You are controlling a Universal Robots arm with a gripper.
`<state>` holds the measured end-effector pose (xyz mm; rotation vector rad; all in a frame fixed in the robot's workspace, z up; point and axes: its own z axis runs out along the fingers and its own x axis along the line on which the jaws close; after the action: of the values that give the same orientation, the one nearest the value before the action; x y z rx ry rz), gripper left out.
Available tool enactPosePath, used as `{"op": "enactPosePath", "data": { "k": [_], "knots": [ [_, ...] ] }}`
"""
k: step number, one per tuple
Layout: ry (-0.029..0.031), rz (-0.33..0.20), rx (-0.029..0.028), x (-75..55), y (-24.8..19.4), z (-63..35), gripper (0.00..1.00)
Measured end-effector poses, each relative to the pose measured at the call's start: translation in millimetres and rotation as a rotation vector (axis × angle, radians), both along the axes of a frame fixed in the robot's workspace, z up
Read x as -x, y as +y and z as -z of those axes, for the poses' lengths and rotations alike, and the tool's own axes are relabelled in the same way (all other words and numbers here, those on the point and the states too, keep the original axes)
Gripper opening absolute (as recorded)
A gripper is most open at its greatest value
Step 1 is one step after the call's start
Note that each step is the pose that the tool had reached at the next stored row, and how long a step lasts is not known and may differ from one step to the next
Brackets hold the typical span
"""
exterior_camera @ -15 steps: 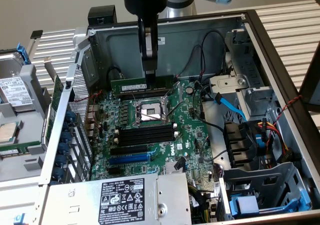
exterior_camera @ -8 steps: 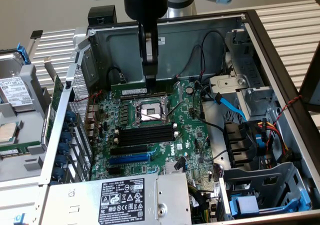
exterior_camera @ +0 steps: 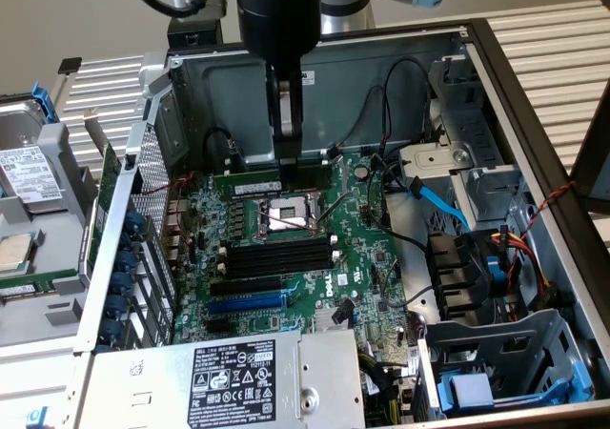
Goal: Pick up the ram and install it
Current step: 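Insert the ram into the slot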
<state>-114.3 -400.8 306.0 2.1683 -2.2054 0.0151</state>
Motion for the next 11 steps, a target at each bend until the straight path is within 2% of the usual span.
{"op": "enactPosePath", "data": {
  "k": [3, 11],
  "knots": [
    [0.0001, 0.0, 0.0004, 0.1, -2.3, 2.5, 0.12],
    [0.0, 0.0, 0.0003, 0.1, -3.7, 16.4, 0.12]
  ]
}}
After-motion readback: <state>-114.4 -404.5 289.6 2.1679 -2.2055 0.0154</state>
